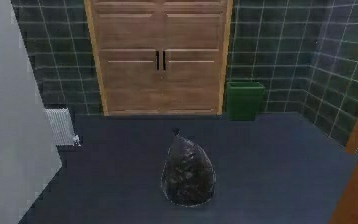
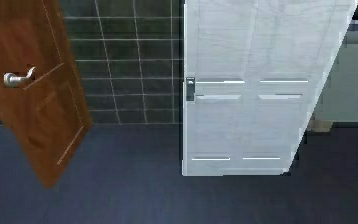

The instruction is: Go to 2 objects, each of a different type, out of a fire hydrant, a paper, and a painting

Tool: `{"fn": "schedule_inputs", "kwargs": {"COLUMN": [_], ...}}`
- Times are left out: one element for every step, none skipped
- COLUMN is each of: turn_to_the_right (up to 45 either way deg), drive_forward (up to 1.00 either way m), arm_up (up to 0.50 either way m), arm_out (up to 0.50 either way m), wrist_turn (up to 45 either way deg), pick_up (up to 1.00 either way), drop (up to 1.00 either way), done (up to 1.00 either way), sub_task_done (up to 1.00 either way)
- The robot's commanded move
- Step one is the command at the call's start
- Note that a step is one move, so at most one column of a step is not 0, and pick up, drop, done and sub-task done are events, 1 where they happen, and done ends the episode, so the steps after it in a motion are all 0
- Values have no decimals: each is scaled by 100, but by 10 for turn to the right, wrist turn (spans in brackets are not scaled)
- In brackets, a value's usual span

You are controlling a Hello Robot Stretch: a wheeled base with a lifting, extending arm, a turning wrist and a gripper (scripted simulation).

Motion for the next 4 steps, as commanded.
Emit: {"fn": "schedule_inputs", "kwargs": {"turn_to_the_right": [-300,0,-180,0], "drive_forward": [0,100,0,10], "arm_up": [0,0,0,0], "arm_out": [0,0,0,0], "wrist_turn": [0,0,0,0], "pick_up": [0,0,0,0], "drop": [0,0,0,0], "done": [0,0,0,0], "sub_task_done": [0,0,0,0]}}
